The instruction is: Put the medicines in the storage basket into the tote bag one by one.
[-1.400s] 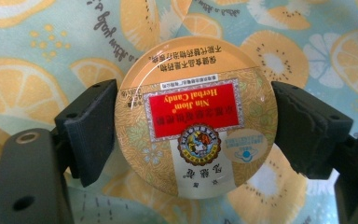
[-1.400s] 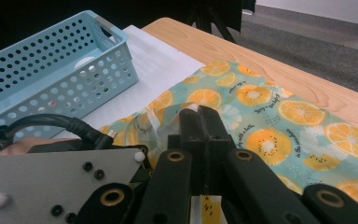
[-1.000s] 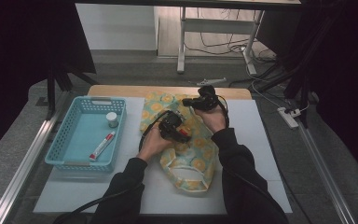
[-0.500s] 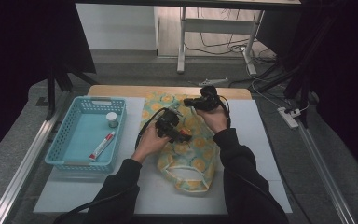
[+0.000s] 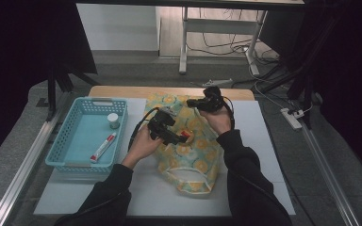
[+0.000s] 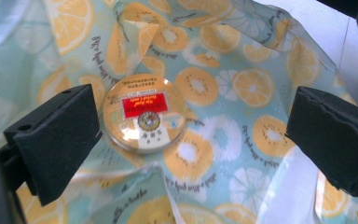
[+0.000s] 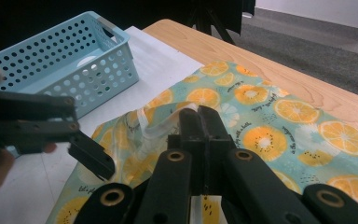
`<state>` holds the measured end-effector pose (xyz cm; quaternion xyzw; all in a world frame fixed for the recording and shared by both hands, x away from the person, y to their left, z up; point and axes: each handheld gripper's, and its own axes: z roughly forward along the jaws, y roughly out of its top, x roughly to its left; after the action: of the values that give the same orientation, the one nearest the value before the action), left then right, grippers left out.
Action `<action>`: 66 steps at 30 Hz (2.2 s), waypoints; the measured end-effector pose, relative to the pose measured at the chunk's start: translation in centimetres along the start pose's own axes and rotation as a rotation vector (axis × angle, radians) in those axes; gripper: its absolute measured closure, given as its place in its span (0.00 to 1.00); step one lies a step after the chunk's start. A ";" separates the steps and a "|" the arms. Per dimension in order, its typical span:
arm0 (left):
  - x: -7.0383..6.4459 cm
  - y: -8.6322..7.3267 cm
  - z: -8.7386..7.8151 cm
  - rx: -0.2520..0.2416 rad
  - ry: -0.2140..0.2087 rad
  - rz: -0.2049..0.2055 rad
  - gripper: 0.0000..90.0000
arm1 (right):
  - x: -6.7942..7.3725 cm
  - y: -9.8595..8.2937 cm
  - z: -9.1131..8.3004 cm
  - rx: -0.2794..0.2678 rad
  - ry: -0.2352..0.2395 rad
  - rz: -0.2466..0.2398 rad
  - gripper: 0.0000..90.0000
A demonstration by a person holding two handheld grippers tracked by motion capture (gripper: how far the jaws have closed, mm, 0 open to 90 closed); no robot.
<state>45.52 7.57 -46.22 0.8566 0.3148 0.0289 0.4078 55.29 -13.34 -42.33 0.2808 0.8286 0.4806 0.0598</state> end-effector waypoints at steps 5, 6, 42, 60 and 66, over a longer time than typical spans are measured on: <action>0.0 -0.6 -1.3 -0.016 -0.011 -0.009 0.03 | 0.1 -0.2 0.0 0.004 0.005 -0.003 1.00; 0.0 -0.7 -1.6 -0.021 -0.017 -0.011 0.03 | 0.2 -0.2 0.0 0.005 0.006 -0.007 1.00; 2.2 -7.6 -12.3 -0.114 0.132 -0.076 0.01 | 0.7 -0.4 -0.5 0.016 0.013 -0.020 1.00; 5.0 -12.6 -16.3 -0.059 0.330 -0.188 0.01 | 0.9 -0.7 -0.4 0.022 0.020 -0.024 1.00; 5.8 -13.9 -16.4 -0.001 0.388 -0.218 0.01 | 0.9 -0.8 -0.3 0.023 0.017 -0.021 1.00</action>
<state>37.97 28.55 -46.45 0.7957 0.4782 0.1489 0.3407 54.15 -13.43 -42.66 0.2685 0.8376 0.4726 0.0543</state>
